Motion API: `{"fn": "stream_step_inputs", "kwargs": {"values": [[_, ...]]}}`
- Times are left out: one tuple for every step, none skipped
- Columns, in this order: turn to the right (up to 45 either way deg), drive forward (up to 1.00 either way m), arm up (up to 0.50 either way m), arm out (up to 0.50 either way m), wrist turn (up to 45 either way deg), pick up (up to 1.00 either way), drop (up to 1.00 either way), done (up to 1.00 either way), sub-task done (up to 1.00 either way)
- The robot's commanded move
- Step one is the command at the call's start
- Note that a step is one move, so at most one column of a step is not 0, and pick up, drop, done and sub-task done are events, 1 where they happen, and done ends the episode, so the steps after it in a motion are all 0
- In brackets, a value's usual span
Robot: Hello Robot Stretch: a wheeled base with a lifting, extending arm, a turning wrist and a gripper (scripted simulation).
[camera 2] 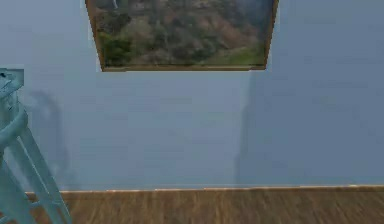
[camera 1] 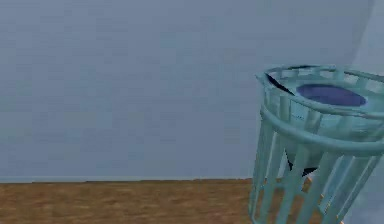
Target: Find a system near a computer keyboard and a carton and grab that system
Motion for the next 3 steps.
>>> {"fn": "stream_step_inputs", "kwargs": {"values": [[-45.0, 0.00, 0.00, 0.00, 0.0, 0.00, 0.00, 0.00, 0.00], [-6.0, 0.00, 0.00, 0.00, 0.0, 0.00, 0.00, 0.00, 0.00], [0.0, 1.00, 0.00, 0.00, 0.0, 0.00, 0.00, 0.00, 0.00]]}}
